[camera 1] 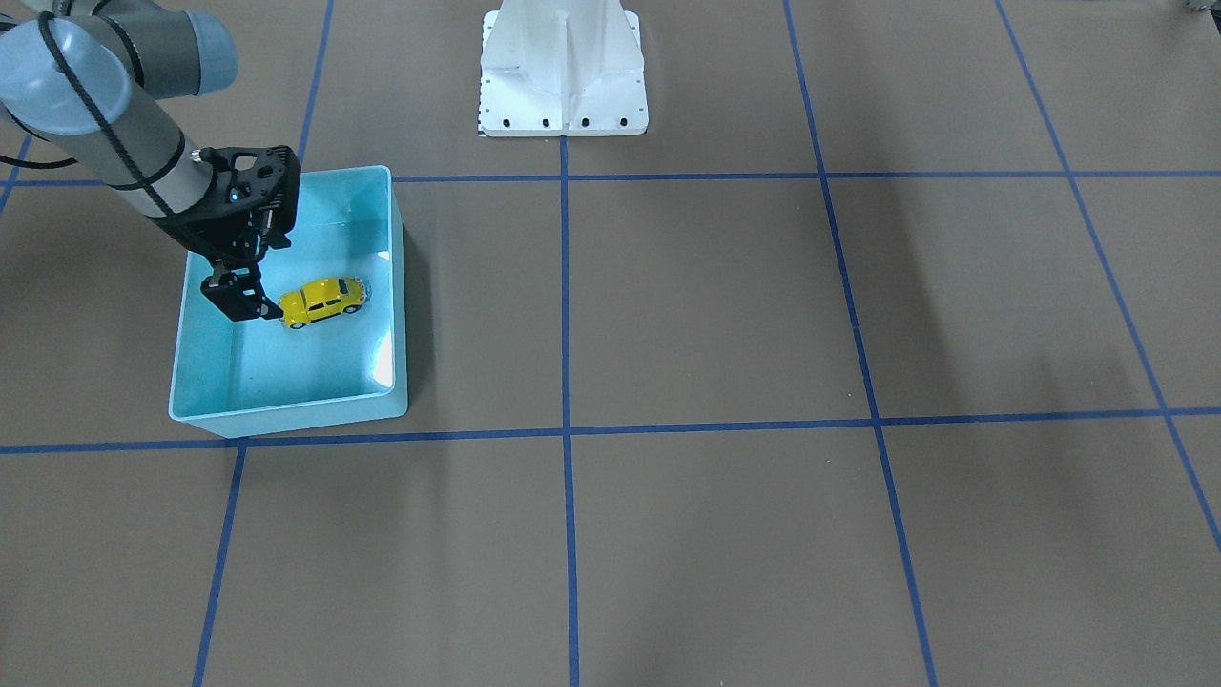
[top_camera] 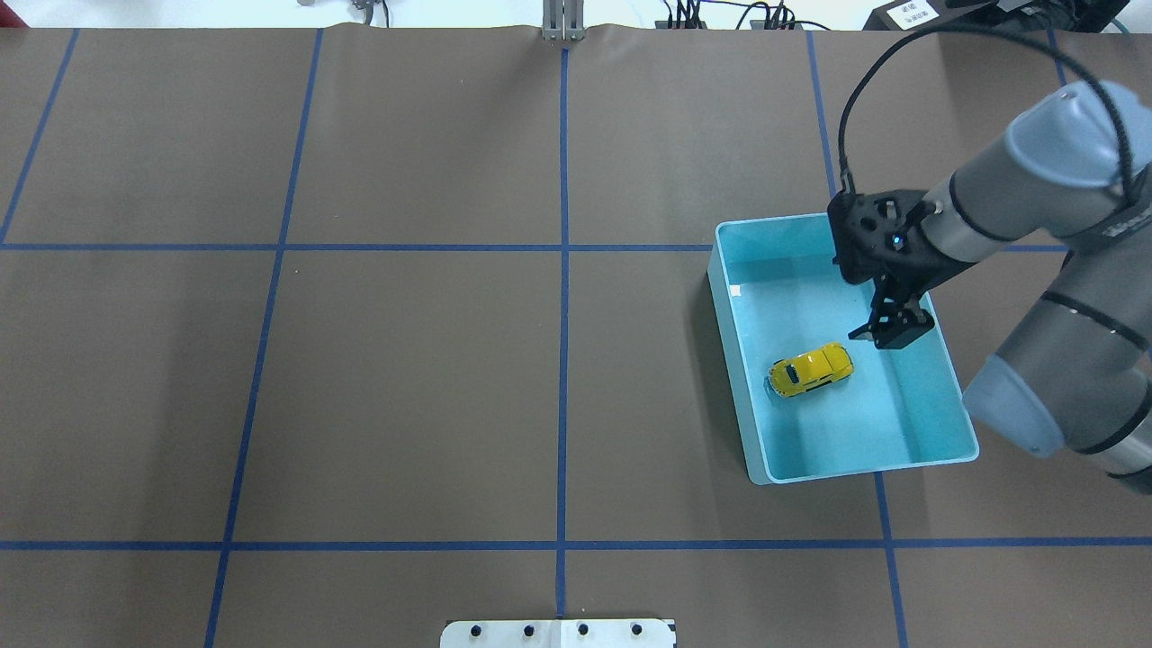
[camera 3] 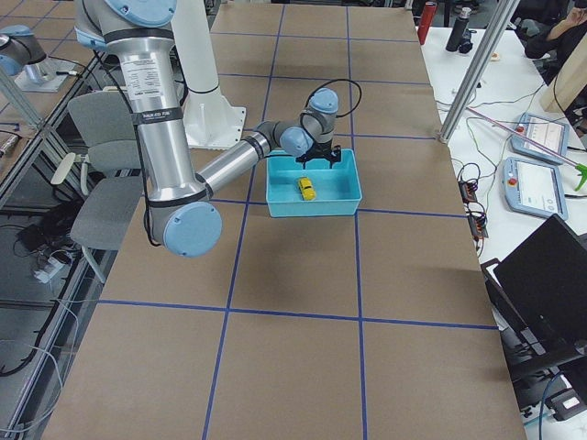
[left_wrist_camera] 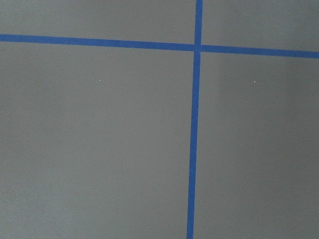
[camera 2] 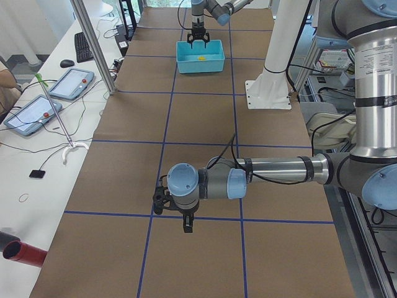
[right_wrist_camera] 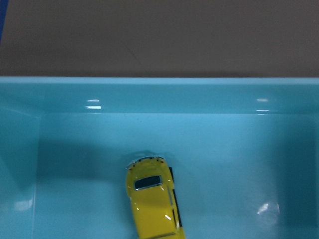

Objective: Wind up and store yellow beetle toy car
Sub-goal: 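Open the right gripper and raise it out of the bin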

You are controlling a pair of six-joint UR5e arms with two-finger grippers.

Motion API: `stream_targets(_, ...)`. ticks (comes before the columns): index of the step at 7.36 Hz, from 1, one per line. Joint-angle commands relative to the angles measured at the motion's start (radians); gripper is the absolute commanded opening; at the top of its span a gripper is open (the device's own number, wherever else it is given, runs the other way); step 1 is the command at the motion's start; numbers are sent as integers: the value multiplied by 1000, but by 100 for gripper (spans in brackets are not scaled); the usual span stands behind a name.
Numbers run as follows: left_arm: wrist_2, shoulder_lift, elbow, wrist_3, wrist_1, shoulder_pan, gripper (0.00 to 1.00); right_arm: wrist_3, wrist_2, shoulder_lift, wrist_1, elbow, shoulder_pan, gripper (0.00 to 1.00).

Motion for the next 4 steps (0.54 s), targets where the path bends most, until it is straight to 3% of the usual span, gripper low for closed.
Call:
stream_targets(1,0,0,0,0,0,0,100,316,16,25,-61,50,175,100)
stream_targets(4,0,0,0,0,0,0,100,746,69,45,-282,19,364,100)
